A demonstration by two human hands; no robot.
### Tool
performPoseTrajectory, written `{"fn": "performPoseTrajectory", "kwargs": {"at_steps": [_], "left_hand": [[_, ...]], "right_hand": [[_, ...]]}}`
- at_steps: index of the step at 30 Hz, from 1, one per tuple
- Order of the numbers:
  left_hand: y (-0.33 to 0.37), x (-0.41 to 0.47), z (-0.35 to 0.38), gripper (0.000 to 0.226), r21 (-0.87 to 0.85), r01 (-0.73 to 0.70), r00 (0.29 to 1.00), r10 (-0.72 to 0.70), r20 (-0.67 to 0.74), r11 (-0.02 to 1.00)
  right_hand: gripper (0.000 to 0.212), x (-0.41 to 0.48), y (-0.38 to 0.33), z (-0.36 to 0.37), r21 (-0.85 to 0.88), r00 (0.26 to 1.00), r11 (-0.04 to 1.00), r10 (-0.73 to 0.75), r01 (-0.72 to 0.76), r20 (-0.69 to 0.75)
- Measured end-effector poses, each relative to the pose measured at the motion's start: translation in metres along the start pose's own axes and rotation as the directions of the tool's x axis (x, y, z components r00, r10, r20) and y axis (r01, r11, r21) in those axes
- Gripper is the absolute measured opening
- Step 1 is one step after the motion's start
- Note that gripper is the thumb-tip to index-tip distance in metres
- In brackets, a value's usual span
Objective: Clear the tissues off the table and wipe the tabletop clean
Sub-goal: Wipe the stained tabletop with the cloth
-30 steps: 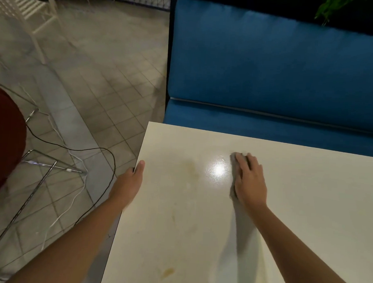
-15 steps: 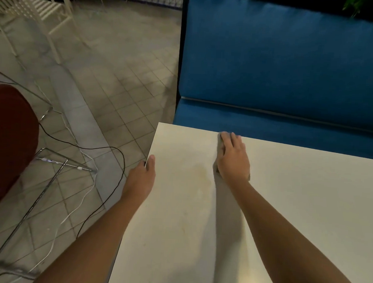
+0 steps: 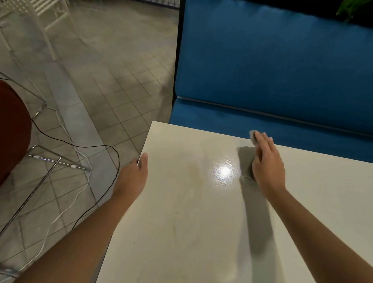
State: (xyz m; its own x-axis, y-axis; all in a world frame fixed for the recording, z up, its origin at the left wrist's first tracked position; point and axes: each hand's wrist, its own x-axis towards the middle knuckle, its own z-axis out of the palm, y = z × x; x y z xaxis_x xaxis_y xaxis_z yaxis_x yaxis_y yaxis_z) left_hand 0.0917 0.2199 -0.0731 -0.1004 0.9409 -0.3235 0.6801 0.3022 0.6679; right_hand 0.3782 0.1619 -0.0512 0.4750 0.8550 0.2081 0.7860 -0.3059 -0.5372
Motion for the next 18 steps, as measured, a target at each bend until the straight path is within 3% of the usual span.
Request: {"fn": "performPoseTrajectory", "kwargs": {"at_steps": [3, 9, 15, 18], "left_hand": [[0.0, 0.0, 0.001, 0.06, -0.003, -0.002, 1.0, 0.002, 0.005, 1.0], [-0.005, 0.004, 0.002, 0.06, -0.011, 0.009, 1.0, -0.009, 0.006, 1.0], [-0.003, 0.003, 0.001, 0.061, -0.007, 0.028, 0.999, -0.028, 0.019, 1.0], [-0.002, 0.002, 0.0, 0.06, 0.005, 0.025, 0.999, -0.025, 0.021, 1.0]], "right_hand": [[0.043, 0.005, 0.004, 0.008, -0.125, 0.988, 0.992, 0.05, -0.032, 0.145], [0.049, 0.009, -0.02, 0.044, -0.263, 0.989, 0.964, 0.068, -0.032, 0.13], [0.049, -0.004, -0.084, 0.085, -0.285, 0.957, 0.926, -0.187, 0.247, 0.224], [0.052, -0.026, -0.099, 0.089, -0.179, 0.898, 0.903, -0.333, 0.392, 0.287]]}}
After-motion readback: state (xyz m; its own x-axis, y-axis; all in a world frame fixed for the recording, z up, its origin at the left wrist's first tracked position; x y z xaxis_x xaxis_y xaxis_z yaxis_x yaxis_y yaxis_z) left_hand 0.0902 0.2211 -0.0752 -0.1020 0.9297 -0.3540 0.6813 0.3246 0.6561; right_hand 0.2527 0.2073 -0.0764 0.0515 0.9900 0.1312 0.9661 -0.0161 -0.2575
